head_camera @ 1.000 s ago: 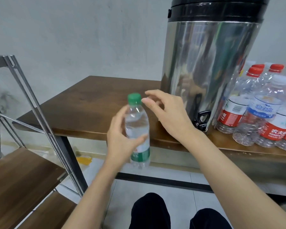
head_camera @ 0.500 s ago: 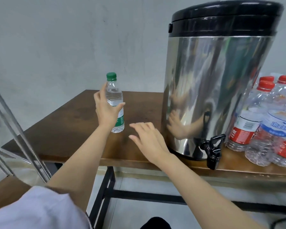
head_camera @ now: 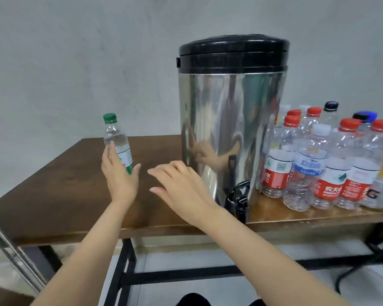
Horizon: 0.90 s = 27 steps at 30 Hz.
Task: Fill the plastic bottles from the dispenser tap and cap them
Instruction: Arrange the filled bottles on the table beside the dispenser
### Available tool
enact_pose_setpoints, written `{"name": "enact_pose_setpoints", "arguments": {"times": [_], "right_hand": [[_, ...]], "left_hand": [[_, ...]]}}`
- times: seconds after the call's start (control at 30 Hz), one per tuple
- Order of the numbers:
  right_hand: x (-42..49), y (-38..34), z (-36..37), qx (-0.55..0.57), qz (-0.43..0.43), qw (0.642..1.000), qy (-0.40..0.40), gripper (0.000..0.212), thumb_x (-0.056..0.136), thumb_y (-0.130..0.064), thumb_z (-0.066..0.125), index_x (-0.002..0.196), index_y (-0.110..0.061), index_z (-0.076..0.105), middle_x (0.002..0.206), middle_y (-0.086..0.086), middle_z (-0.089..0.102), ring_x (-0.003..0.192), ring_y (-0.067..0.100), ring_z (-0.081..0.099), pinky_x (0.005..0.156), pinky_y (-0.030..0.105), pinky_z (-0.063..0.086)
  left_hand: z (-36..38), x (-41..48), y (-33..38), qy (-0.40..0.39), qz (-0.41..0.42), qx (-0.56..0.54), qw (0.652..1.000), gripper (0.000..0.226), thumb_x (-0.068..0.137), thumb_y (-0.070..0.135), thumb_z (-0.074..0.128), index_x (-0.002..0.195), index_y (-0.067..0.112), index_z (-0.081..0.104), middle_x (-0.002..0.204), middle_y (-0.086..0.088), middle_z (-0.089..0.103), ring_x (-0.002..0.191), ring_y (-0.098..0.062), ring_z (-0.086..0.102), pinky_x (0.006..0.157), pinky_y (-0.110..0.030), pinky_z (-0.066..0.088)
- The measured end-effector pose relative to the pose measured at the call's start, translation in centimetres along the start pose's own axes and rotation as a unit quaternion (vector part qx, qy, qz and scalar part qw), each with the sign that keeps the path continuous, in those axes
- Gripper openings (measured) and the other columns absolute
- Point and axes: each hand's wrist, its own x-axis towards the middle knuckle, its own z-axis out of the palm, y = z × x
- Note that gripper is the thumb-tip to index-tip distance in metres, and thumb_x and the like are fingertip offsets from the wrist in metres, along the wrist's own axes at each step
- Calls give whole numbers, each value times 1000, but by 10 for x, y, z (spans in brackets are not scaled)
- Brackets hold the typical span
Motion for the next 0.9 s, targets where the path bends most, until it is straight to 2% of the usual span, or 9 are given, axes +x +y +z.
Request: {"name": "enact_pose_setpoints", "arguments": {"times": [0.1,0.17,0.3,0.4,0.5,0.6,0.67,0.77,0.9], "right_hand": [[-20,6,-48,-19,-14,998,59,42,95,-39,46,126,-16,61,121,0,65,110,24,55,82,38,51],[-42,15,-82,-27,-12,995,97,40,96,-36,48,127,-15,61,123,1,64,113,24,54,85,38,51],[-90,53,-137,-26,43,987,150,34,97,-29,52,125,-13,63,123,0,63,112,21,53,90,35,49],[-118,89,-163,-54,124,980,149,33,99,-27,51,128,-13,60,126,2,60,113,20,50,88,35,49],[-120,124,-179,-112,219,962,115,38,99,-23,54,136,-14,51,139,7,50,123,25,47,84,41,51],[-102,153,-190,-150,286,944,71,49,102,-26,51,148,-20,36,154,10,33,130,29,46,83,41,50],[-90,170,-189,-167,319,932,35,51,103,-30,47,151,-21,30,156,13,28,124,32,51,77,41,48],[-82,185,-184,-192,344,919,-22,46,104,-37,41,145,-15,39,143,17,44,114,36,57,75,40,45],[-88,178,-187,-155,317,936,12,36,102,-34,49,131,-11,51,126,14,55,103,35,59,75,41,46]], "left_hand": [[-7,-33,48,7,92,-46,995,59,92,14,68,145,9,42,147,-14,41,135,-32,36,109,-35,29],[-12,-57,89,3,143,-86,986,44,95,16,64,136,12,51,137,-10,51,129,-26,43,106,-29,31],[-17,-111,168,-29,221,-160,962,29,96,13,61,125,15,60,123,3,57,120,-15,48,100,-9,30],[-7,-145,207,-41,281,-183,941,25,96,13,61,121,14,62,122,7,57,119,-12,49,102,-12,31],[17,-169,225,-69,318,-184,927,22,96,13,61,118,12,64,119,1,60,117,-15,51,102,-16,33],[44,-187,232,-117,314,-187,923,21,96,17,61,116,14,65,117,2,61,115,-18,52,101,-23,37],[57,-194,232,-142,305,-186,923,20,96,18,61,115,16,65,117,6,60,114,-16,51,99,-27,40],[70,-198,231,-163,287,-178,927,21,95,17,63,115,18,65,116,7,60,114,-16,51,99,-30,40],[75,-200,229,-206,237,-177,933,24,95,18,64,119,19,63,119,7,59,116,-14,50,100,-31,40]]}}
